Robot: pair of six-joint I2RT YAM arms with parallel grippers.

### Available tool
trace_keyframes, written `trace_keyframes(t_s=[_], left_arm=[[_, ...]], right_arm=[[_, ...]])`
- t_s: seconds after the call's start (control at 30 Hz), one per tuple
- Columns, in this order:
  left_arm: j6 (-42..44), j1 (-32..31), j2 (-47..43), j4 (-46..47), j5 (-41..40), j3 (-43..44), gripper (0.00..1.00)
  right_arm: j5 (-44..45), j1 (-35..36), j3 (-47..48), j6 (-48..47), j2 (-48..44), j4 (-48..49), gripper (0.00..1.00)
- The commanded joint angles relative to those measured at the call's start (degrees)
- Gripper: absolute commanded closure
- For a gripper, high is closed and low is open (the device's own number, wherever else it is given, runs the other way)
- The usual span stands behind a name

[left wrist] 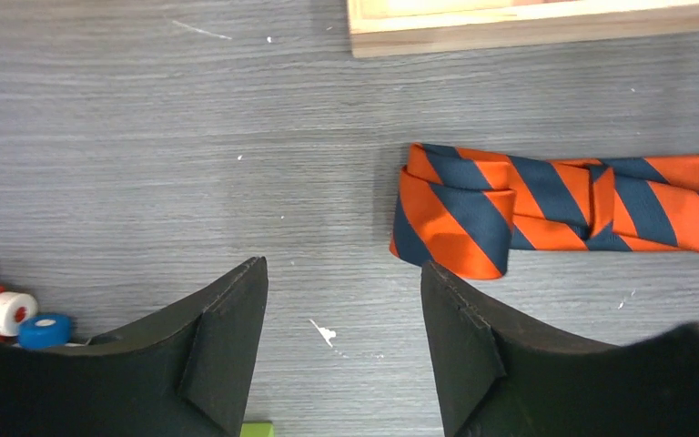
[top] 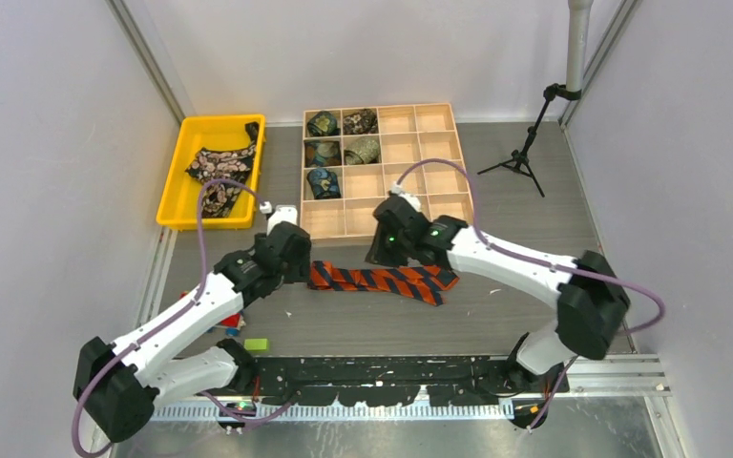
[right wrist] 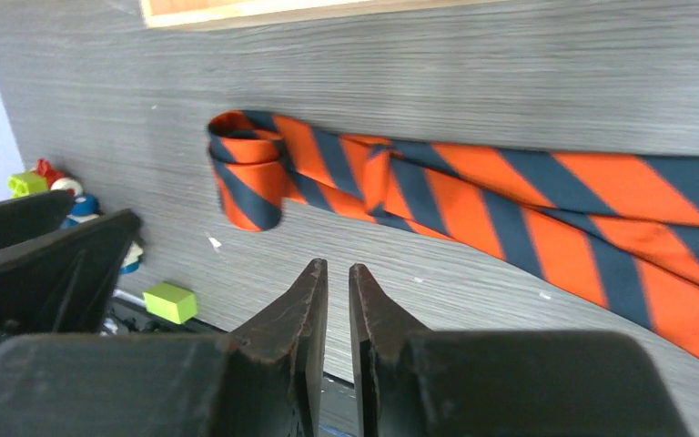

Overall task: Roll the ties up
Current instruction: Roll the tie at the center of the board.

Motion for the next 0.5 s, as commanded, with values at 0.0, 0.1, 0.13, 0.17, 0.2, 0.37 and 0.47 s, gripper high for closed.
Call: trace_keyframes(t_s=[0.0, 0.1, 0.13, 0.17, 0.2, 0.37, 0.47], left_arm=[[2.2, 6.8, -2.3, 7.4, 11.7, -3.3, 0.35], [2.1, 9.6, -3.4, 8.0, 14.2, -4.5, 0.35], [1.9, 10.3, -3.8, 8.3, 14.5, -4.9, 0.35], [1.6, 11.0, -4.1, 8.5, 14.8, -5.4, 0.35], [1.4, 11.6, -4.3, 8.9, 15.3, -5.9, 0.35], [1.0, 14.2, -4.8, 9.4, 16.6, -7.7, 0.36], [1.0, 15.5, -5.5, 9.6, 17.7, -8.4, 0.36]], right_arm=[[-2.1, 3.4, 8.9, -0.1, 7.8, 4.6, 0.79], [-3.7, 4.9, 13.9, 0.0, 13.6, 5.9, 0.79], [-4.3, 5.3, 15.3, 0.0, 15.6, 6.2, 0.79], [-4.8, 5.7, 16.8, -0.1, 18.0, 6.3, 0.79], [-5.0, 6.0, 18.2, -0.1, 19.8, 6.3, 0.79], [-8.6, 7.0, 23.1, -0.2, 26.5, 6.8, 0.79], [-9.3, 7.0, 24.0, -0.2, 28.9, 7.1, 0.79]])
